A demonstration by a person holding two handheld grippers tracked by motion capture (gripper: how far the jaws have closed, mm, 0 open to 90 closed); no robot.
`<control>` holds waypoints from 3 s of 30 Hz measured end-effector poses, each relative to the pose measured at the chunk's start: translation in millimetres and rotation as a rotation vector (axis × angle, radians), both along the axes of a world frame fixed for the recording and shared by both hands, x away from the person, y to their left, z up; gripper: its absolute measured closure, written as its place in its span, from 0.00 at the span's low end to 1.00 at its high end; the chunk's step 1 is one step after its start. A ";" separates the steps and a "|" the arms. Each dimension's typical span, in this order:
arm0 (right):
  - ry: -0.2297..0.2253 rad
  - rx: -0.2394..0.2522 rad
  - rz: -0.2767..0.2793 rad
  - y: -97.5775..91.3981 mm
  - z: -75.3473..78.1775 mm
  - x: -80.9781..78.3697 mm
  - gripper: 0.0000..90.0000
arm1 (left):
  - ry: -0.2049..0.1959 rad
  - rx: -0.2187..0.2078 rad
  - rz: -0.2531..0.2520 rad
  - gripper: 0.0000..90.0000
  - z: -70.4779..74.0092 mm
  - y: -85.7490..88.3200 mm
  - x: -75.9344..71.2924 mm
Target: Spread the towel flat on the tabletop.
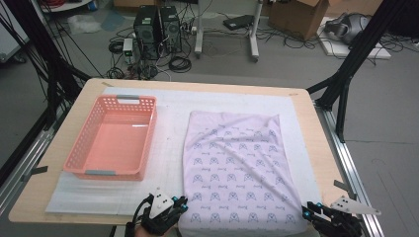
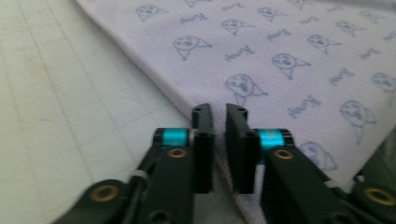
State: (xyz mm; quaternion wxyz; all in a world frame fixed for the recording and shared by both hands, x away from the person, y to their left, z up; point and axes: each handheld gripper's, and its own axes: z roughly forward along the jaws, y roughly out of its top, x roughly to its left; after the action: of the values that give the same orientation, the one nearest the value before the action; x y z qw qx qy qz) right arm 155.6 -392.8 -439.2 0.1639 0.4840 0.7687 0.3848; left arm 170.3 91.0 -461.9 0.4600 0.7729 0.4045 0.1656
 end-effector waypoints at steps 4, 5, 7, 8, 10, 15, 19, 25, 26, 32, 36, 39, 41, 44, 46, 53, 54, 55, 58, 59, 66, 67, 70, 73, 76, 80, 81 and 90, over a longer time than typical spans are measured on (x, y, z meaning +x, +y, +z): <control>-0.007 0.006 -0.007 2.0 -1.2 7.1 0.75 | 0.024 -0.004 0.006 0.97 2.7 11.7 -12.2; -0.004 0.006 -0.007 3.3 -1.4 9.0 0.75 | 0.028 -0.003 0.006 0.97 3.7 15.7 -15.9; 0.001 0.010 -0.006 7.1 -2.2 13.0 0.74 | 0.034 0.020 0.011 0.98 6.0 24.2 -22.5; 0.003 0.006 -0.001 9.8 -2.8 15.8 0.74 | 0.042 0.016 0.005 0.98 5.9 28.1 -25.1; 0.003 0.005 0.004 15.0 -4.2 20.2 0.71 | 0.046 0.005 0.002 0.97 4.6 31.4 -28.5; 0.014 -0.048 -0.013 26.8 -6.8 29.8 0.78 | 0.023 -0.045 0.015 0.76 4.5 30.3 -26.9; 0.026 -0.053 -0.008 22.7 -5.3 26.5 0.98 | 0.018 -0.077 0.029 0.62 3.3 30.3 -23.3; 0.052 -0.105 -0.015 7.9 -0.1 1.5 0.98 | 0.021 -0.107 0.037 0.55 2.8 26.0 -15.5; 0.056 -0.103 -0.024 4.1 0.4 -1.8 0.98 | 0.025 -0.108 0.032 0.55 2.7 24.1 -13.9; 0.024 -0.060 -0.050 -1.5 1.4 -3.5 0.75 | 0.032 -0.063 -0.010 0.65 -1.1 2.5 -5.1; 0.011 -0.044 -0.059 -2.0 0.9 -2.2 0.73 | 0.011 -0.018 0.022 0.93 -0.9 0.4 -4.6; 0.016 -0.033 -0.061 -2.0 -0.6 0.0 0.73 | 0.010 0.016 0.024 0.97 2.0 1.5 -9.2; 0.018 -0.028 -0.061 -1.2 -0.9 1.6 0.73 | 0.021 0.014 0.026 0.98 3.0 7.7 -13.7; 0.014 -0.016 -0.062 0.5 -0.7 5.1 0.73 | 0.027 0.022 0.031 0.98 4.4 17.8 -22.0; 0.016 -0.002 -0.063 2.9 -1.1 9.2 0.73 | 0.029 0.024 0.030 0.98 4.6 21.3 -24.8; 0.032 -0.040 -0.060 15.4 -5.5 18.9 0.80 | 0.022 -0.018 0.047 0.70 2.5 25.7 -26.1; 0.038 -0.040 -0.068 14.6 -5.2 18.4 0.90 | 0.018 -0.030 0.049 0.66 2.4 26.5 -25.0; 0.049 -0.024 -0.051 12.9 -4.8 18.4 0.96 | 0.014 -0.046 0.053 0.63 2.3 26.6 -24.3; 0.047 -0.054 -0.046 13.1 -3.0 15.3 0.98 | 0.004 -0.079 0.051 0.58 3.7 26.8 -21.0; 0.054 -0.067 -0.048 12.9 -1.8 12.8 0.98 | 0.002 -0.091 0.051 0.56 4.2 27.0 -19.7; 0.050 -0.064 -0.051 2.4 -1.0 2.6 0.80 | 0.026 -0.118 0.030 0.61 2.9 18.5 -5.9; 0.049 -0.057 -0.049 1.2 -1.1 2.6 0.79 | 0.032 -0.111 0.025 0.63 2.5 16.5 -4.1; 0.039 -0.043 -0.050 -0.9 -2.3 1.6 0.77 | 0.047 -0.073 0.014 0.71 -1.2 7.7 -1.0; 0.034 -0.016 -0.057 -2.4 -1.9 1.1 0.77 | 0.003 -0.011 0.046 0.87 -1.1 3.0 -3.1; 0.028 0.009 -0.057 -2.6 -2.6 3.0 0.77 | 0.017 -0.016 0.051 0.95 0.0 3.6 -3.1; 0.035 0.015 -0.046 1.2 -4.0 5.9 0.77 | 0.023 -0.011 0.056 0.96 1.5 7.8 -7.6; 0.039 0.012 -0.039 2.9 -4.6 6.5 0.77 | 0.027 -0.014 0.059 0.96 1.7 10.6 -9.7; 0.064 -0.042 -0.014 9.7 -2.6 5.0 0.97 | 0.028 -0.029 0.051 0.84 1.4 19.4 -16.7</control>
State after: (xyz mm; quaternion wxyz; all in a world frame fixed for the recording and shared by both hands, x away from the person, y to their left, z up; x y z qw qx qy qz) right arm 160.7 -383.1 -441.8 0.1522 0.4980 0.7780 0.3516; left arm 153.6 110.5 -460.4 0.4612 0.7578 0.4329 0.1604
